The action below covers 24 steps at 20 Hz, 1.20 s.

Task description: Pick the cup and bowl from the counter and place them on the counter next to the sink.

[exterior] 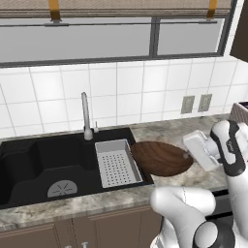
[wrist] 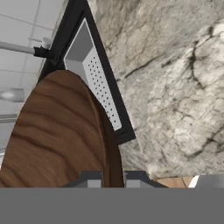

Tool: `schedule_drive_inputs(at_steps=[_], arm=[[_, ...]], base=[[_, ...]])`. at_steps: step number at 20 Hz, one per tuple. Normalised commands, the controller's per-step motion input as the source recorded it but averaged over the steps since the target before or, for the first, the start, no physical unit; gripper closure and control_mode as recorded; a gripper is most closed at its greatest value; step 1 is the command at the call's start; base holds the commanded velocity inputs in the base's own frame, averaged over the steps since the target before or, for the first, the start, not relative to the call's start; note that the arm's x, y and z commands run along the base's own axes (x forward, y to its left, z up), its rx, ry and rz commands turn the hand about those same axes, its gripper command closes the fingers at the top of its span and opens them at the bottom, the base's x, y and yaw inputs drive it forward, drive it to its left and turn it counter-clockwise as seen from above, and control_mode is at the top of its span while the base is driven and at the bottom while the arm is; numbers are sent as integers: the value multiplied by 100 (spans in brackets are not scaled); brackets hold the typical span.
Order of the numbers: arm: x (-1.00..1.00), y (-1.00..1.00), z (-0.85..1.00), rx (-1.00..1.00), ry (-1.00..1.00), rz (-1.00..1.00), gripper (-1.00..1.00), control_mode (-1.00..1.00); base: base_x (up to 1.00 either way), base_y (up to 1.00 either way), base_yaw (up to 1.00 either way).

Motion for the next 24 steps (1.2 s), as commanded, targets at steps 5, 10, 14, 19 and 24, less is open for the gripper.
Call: schedule_drive_inputs(at_steps=[5,10,14,19,24], arm=[[0,0,2,-11,-11,-6,100,-100],[0,-8,0,-18,3,-11,100,-100],[1,-4,4,-16,3,-11,100,-100],[11,-1,6,-7,0,-8,100,-100],[32,0,0,-2,0,-6,100,-100]], base=[[0,0,0],[0,0,0],[0,0,0],[0,0,0],[0,0,0]])
